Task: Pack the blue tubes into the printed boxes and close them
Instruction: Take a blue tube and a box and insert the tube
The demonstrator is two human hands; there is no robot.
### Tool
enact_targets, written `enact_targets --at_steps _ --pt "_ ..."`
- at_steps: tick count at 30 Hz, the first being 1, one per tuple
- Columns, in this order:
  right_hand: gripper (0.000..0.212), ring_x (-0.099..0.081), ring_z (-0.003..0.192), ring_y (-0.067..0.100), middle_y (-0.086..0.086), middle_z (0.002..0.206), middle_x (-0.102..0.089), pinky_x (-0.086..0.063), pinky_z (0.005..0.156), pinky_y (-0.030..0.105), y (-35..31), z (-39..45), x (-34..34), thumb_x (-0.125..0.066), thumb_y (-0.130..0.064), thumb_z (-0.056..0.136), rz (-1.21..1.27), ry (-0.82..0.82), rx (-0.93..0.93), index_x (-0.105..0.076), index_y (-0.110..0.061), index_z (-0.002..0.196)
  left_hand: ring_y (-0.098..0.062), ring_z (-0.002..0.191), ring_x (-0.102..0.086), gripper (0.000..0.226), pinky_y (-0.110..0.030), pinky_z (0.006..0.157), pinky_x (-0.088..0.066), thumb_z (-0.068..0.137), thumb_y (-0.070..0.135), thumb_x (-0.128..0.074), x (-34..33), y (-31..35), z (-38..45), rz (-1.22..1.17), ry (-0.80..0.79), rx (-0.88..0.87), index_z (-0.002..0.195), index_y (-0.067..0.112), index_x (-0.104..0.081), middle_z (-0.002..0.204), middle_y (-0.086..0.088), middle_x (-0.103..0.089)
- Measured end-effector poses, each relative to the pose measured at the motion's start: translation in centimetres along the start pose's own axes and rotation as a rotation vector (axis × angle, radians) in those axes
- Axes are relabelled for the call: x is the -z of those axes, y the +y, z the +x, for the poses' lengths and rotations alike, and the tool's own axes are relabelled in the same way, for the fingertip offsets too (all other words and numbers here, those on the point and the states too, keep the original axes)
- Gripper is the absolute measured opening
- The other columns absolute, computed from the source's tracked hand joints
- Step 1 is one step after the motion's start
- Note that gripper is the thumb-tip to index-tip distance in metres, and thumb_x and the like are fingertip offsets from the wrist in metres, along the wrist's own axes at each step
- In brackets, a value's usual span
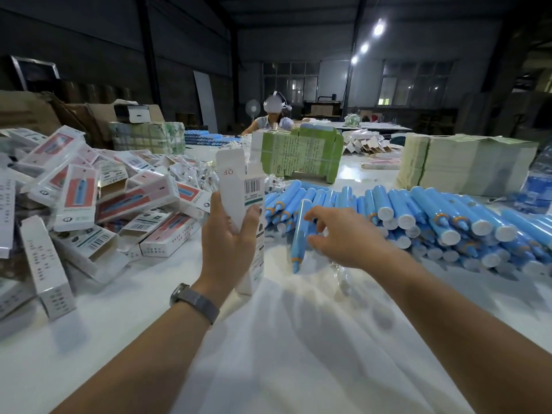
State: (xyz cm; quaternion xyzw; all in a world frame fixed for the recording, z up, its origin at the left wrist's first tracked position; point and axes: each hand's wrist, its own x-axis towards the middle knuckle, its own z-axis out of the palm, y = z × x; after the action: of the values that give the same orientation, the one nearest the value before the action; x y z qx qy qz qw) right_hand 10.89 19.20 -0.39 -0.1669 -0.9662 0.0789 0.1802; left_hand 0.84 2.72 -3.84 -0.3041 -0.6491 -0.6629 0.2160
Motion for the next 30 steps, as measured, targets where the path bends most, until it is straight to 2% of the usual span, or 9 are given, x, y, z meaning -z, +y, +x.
enact_targets --at_steps 4,8,10,14,16,18,23,25,30 --pt "0.067 -0.056 0.111 0.026 -0.005 0.135 -0.043 -0.039 0.068 0.033 -0.6 0.2 -3.0 -0.056 -0.010 0.087 -0.242 -0.044 0.219 -0.042 -0.049 0.140 -0.017 0.085 -0.067 0.042 -0.031 0.069 -0.057 0.084 0.043 -0.059 -0.1 -0.3 -0.2 0.065 -0.026 -0.071 0.112 0.014 -0.048 0.102 -0.001 -0.068" --pt "0.036 -0.053 0.114 0.024 -0.010 0.145 -0.041 -0.031 0.068 0.031 0.0 1.0 -4.9 -0.059 -0.023 0.092 -0.300 -0.027 0.281 -0.063 -0.044 0.121 -0.012 0.081 -0.064 0.032 -0.026 0.065 -0.055 0.087 0.038 -0.059 -0.1 -0.4 -0.5 0.076 -0.072 -0.104 0.108 0.018 -0.044 0.097 0.000 -0.064" --pt "0.028 -0.051 0.113 0.023 -0.011 0.142 -0.046 -0.039 0.068 0.031 0.6 1.1 -5.2 -0.058 -0.025 0.096 -0.242 0.044 0.305 -0.065 -0.041 0.119 -0.002 0.078 -0.063 0.033 -0.027 0.067 -0.054 0.087 0.039 -0.059 -0.1 -0.4 -0.5 0.037 -0.074 -0.093 0.107 0.017 -0.045 0.092 0.007 -0.064" --pt "0.023 -0.061 0.094 0.018 0.001 0.113 -0.068 -0.051 0.083 0.036 -0.1 1.2 -2.9 -0.066 -0.015 0.093 0.233 0.400 0.316 -0.071 -0.017 0.115 -0.018 0.087 -0.065 0.053 -0.041 0.074 -0.056 0.083 0.052 -0.051 -0.2 -0.7 -0.6 -0.050 -0.093 -0.058 0.113 0.008 -0.047 0.100 -0.002 -0.065" --pt "0.014 -0.061 0.077 -0.004 -0.007 0.089 -0.069 -0.049 0.068 0.012 -1.7 1.2 0.1 -0.069 -0.018 0.091 0.519 0.612 0.267 -0.068 -0.012 0.104 -0.009 0.087 -0.065 0.055 -0.034 0.074 -0.057 0.083 0.053 -0.050 -0.2 -0.7 -0.6 -0.066 -0.112 -0.052 0.114 0.008 -0.046 0.102 0.000 -0.066" --pt "0.017 -0.058 0.070 -0.013 -0.019 0.081 -0.062 -0.044 0.060 0.005 -3.2 1.0 3.4 -0.069 -0.023 0.091 0.744 0.766 0.236 -0.058 -0.020 0.103 0.004 0.081 -0.062 0.050 -0.016 0.066 -0.052 0.082 0.054 -0.050 -0.2 -0.7 -0.6 -0.052 -0.120 -0.069 0.109 0.012 -0.046 0.098 0.009 -0.064" --pt "0.040 -0.067 0.069 0.006 -0.020 0.079 -0.067 -0.055 0.063 0.027 -5.7 -0.9 7.9 -0.068 -0.024 0.090 0.929 0.920 0.408 -0.038 -0.027 0.116 -0.010 0.074 -0.061 0.047 -0.029 0.060 -0.050 0.082 0.057 -0.051 -0.3 -0.5 -1.0 0.029 -0.140 -0.126 0.100 0.014 -0.046 0.083 0.007 -0.064" --pt "0.045 -0.068 0.067 0.011 -0.015 0.079 -0.066 -0.055 0.059 0.027 -6.2 -1.3 8.0 -0.067 -0.016 0.091 0.907 0.923 0.459 -0.035 -0.019 0.123 -0.020 0.071 -0.060 0.041 -0.040 0.061 -0.049 0.084 0.056 -0.052 -0.5 -0.3 -1.4 0.057 -0.165 -0.173 0.097 0.018 -0.045 0.081 -0.005 -0.065" --pt "0.046 -0.067 0.063 0.021 -0.004 0.081 -0.067 -0.055 0.055 0.041 -6.6 -1.4 7.4 -0.069 -0.016 0.091 0.831 0.836 0.453 -0.033 -0.020 0.120 -0.020 0.074 -0.062 0.024 -0.045 0.064 -0.052 0.085 0.056 -0.052 -0.4 -0.1 -1.4 0.082 -0.165 -0.185 0.090 0.035 -0.041 0.088 -0.004 -0.068"
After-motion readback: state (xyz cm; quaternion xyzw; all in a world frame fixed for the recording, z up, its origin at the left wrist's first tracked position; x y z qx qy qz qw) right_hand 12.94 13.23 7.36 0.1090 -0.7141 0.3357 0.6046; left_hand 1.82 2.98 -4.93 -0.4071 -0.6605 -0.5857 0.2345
